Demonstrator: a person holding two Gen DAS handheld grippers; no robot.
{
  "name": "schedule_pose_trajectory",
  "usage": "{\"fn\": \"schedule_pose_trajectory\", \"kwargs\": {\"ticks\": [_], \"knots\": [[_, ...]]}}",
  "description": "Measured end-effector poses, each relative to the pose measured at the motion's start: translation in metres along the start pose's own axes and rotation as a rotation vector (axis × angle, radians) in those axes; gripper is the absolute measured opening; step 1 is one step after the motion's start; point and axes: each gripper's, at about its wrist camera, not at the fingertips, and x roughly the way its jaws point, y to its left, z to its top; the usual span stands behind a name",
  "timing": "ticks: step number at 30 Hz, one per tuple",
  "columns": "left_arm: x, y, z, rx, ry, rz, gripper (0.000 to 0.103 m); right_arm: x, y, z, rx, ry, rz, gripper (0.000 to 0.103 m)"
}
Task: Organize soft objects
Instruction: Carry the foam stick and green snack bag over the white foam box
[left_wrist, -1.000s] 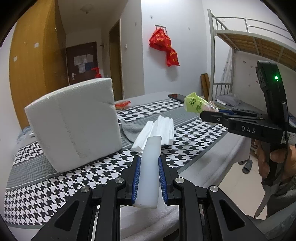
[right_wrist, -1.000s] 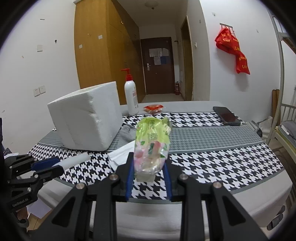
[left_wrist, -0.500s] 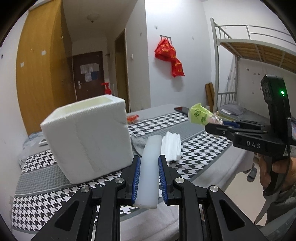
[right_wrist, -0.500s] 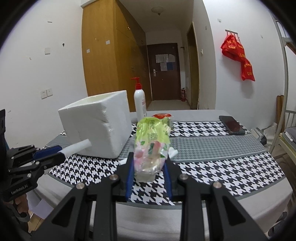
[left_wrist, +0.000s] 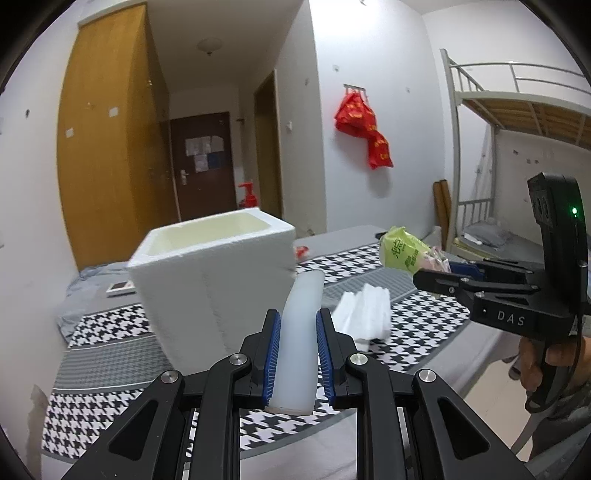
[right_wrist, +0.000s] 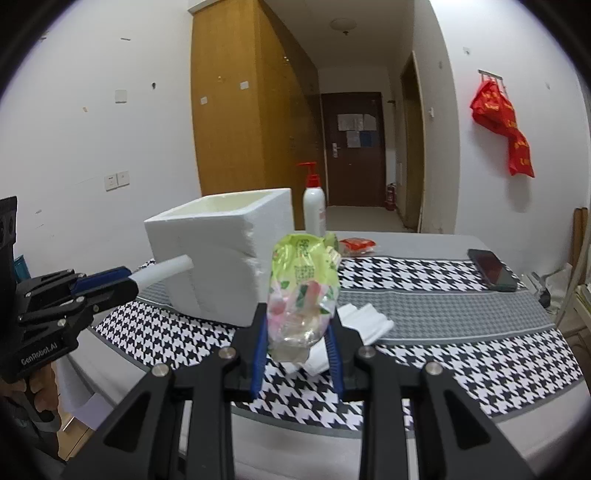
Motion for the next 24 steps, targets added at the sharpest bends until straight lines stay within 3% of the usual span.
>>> {"fn": "schedule_pose_trajectory", "kwargs": {"ticks": [8,24], "knots": [[-0.008,0.018,0.002,-0.037,-0.017,0.072,0.022,0.011,0.017,0.009,-0.040,0.001,0.061,0.033],[-0.014,0.046,-0.002,-0.101,-0.029,0.146,0.022,0.037,0.042,0.024,-0.100,0.024,0.151,0.033]]}}
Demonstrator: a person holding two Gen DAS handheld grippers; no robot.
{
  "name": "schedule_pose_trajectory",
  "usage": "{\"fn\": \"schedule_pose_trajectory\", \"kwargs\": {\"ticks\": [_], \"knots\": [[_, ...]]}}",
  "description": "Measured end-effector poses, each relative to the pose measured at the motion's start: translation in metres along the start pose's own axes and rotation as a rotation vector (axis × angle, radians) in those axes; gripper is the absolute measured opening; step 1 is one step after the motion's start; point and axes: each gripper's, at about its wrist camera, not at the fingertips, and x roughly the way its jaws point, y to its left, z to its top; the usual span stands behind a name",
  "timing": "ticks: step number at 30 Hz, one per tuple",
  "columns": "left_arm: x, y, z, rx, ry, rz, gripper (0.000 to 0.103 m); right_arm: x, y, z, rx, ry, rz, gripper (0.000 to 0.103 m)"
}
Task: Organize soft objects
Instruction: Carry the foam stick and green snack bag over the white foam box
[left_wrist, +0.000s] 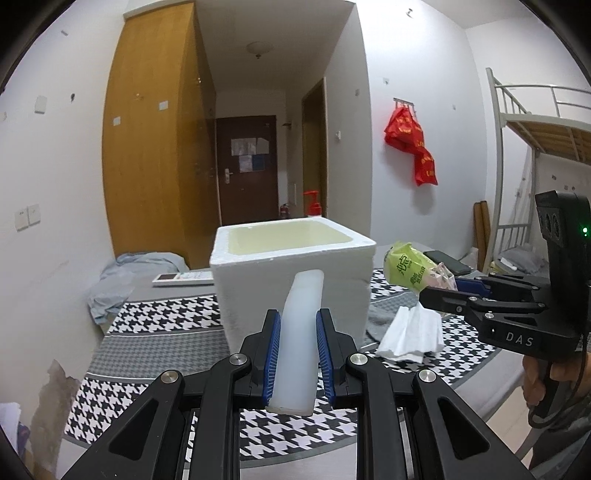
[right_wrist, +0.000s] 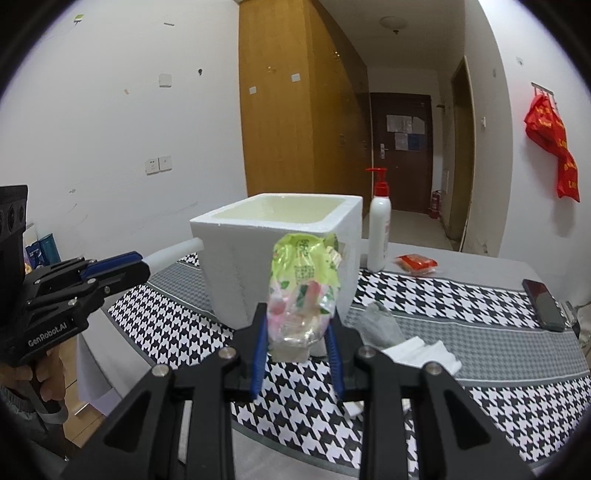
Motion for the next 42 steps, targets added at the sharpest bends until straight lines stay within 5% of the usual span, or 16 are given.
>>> {"fn": "schedule_pose_trajectory", "kwargs": {"ticks": [42], "knots": [[0.015,0.033,0.021,-0.037,-0.001,0.039,0.022,0.024,0.012,0.037,-0.047,-0.026,0.050,0.033]]}}
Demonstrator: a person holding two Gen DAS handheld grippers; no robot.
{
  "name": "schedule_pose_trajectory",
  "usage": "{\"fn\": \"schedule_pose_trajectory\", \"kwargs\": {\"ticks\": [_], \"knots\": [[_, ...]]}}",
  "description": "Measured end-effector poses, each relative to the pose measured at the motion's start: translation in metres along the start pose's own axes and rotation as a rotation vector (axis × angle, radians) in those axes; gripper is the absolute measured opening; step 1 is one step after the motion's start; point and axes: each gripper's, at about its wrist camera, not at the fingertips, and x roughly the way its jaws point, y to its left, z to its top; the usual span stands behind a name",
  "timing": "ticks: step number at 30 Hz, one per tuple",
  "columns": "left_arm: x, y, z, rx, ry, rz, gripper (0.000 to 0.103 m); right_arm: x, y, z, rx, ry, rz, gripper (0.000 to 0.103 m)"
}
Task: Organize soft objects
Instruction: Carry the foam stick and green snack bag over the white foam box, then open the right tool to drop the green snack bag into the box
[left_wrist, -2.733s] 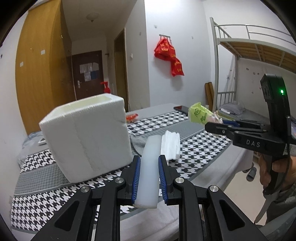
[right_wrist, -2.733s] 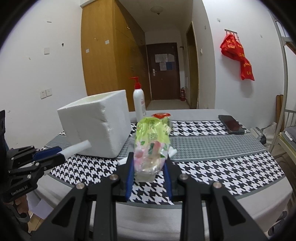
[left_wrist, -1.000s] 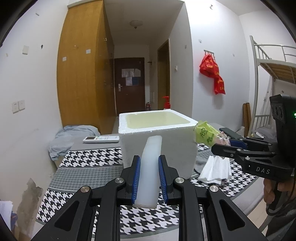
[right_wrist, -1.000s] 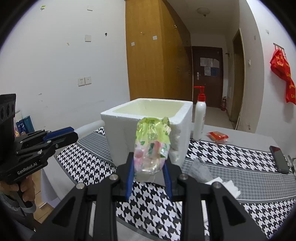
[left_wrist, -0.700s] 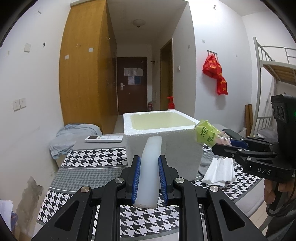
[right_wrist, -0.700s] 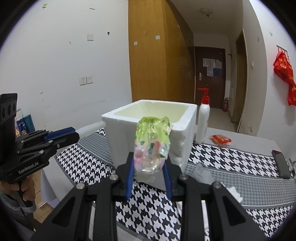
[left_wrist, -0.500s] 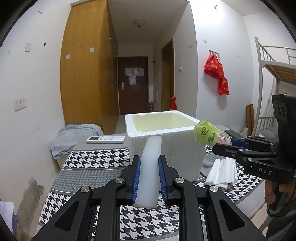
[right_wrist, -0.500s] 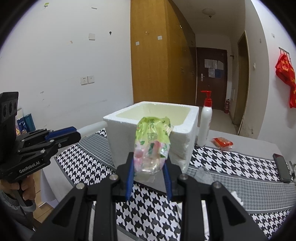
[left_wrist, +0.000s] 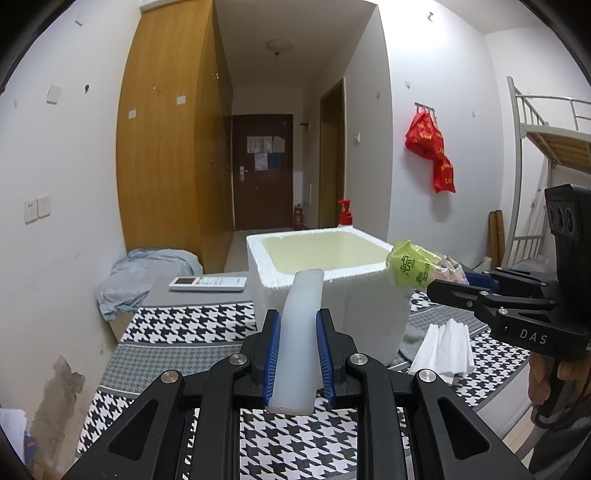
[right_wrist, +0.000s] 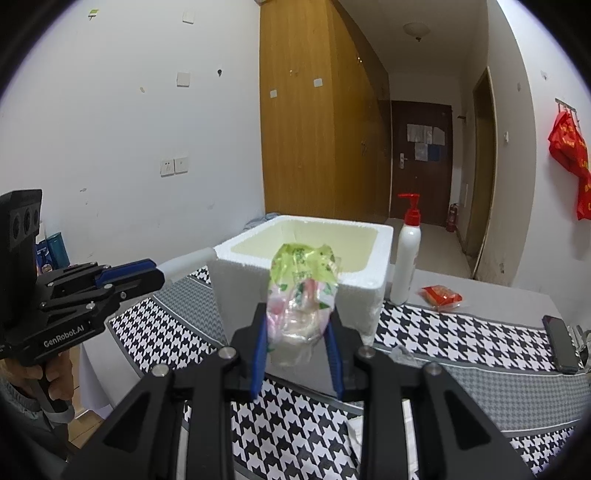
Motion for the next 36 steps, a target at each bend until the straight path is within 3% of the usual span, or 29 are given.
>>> {"fn": "schedule_pose_trajectory", "kwargs": {"ticks": [22,36], "knots": [[0.000,-0.005,0.029,0.035,-0.048,-0.002,0.022,0.001,0.000,0.030,-0.041,-0.043,-0.006,0.033],[0.012,0.003,0.043,0.031,-0.054,0.012,0.022,0.023,-0.008,0.045,-0.029,-0.020,0.007,0.033]]}}
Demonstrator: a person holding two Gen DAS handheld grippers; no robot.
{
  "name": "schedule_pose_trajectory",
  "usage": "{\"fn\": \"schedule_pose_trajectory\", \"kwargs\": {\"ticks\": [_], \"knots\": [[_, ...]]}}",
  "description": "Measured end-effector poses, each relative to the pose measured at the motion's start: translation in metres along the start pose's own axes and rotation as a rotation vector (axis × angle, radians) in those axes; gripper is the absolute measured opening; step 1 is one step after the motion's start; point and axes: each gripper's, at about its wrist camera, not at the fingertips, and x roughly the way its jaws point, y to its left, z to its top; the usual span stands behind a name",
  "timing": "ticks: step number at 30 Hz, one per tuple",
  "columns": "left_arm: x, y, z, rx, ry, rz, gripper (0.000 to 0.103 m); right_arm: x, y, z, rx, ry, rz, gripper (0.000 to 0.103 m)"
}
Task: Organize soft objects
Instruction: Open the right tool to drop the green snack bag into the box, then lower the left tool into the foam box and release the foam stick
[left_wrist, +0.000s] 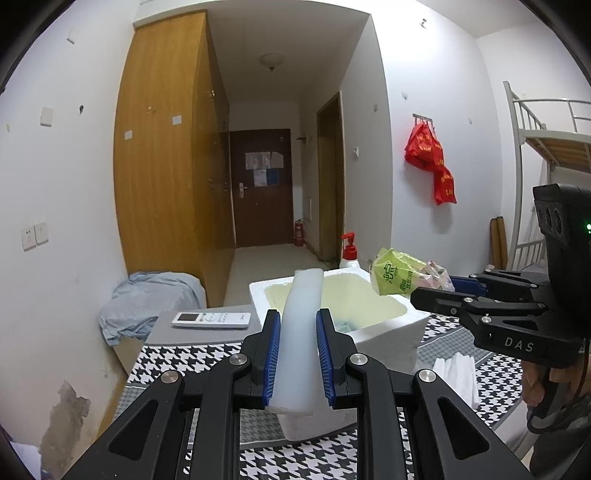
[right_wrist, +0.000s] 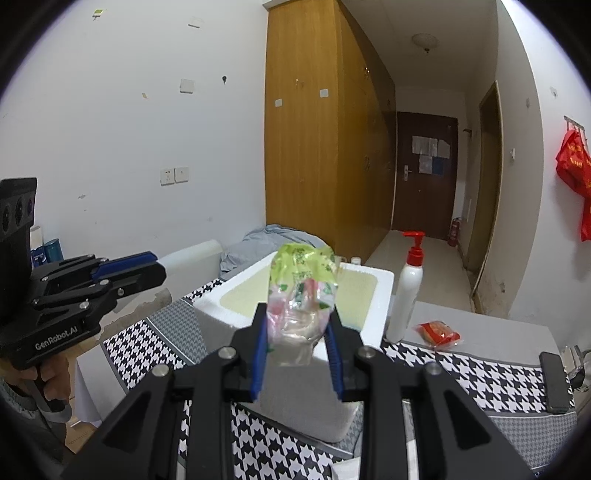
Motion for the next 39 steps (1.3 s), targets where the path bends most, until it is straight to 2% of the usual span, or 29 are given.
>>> {"fn": "schedule_pose_trajectory", "kwargs": {"ticks": [28,29,32,33,36,39], "knots": [[0.019,0.016,0.005,-0.023,0.007,0.011,0.022,0.047,-0.011,0.013,0.039,0.067,0.012,0.033],[0.019,0.017,0.005,-0.026,0.007,0.012,0.022,0.048,-0.011,0.013,0.038,0.075,0.012,0.040],[0.020,0.017,0.005,-0.026,0.007,0.012,0.022,0.047,-0.013,0.013,0.042,0.067,0.026,0.073],[0.020,0.017,0.005,-0.026,0.008,0.012,0.022,0.046,-0.012,0.013,0.041,0.062,0.023,0.080],[0.021,0.018,0.006,-0.031,0.010,0.014,0.022,0.046,-0.011,0.013,0.030,0.068,-0.010,0.091],[0.021,0.017,0.006,-0.029,0.008,0.012,0.022,0.046,-0.012,0.011,0.027,0.073,-0.010,0.093]]}}
